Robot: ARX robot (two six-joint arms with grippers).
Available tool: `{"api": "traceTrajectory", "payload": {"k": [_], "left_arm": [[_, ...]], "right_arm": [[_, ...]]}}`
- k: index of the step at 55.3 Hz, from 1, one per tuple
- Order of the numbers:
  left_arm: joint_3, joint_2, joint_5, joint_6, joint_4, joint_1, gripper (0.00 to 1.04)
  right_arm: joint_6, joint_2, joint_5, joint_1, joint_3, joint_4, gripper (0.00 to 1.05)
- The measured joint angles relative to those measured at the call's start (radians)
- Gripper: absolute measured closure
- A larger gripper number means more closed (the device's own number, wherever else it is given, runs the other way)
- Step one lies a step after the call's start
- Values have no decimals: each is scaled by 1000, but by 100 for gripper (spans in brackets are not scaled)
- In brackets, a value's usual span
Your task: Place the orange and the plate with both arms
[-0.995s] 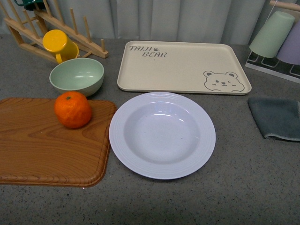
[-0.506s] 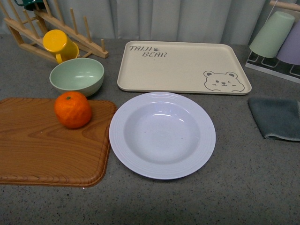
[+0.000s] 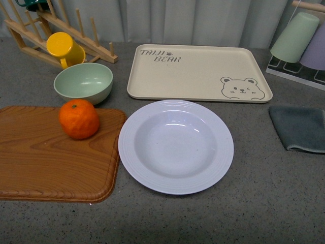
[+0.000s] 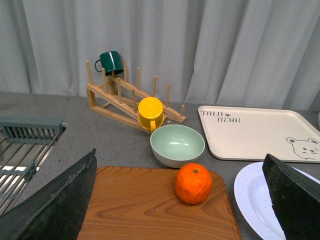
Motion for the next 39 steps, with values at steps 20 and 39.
{"api": "traceTrajectory", "payload": {"k": [20, 39], "left_arm": [[0, 0, 0, 0, 0, 0, 6], [0, 0, 0, 0, 0, 0, 6]], "right_arm": [[0, 0, 0, 0, 0, 0, 9], [0, 0, 0, 0, 0, 0, 9]]}}
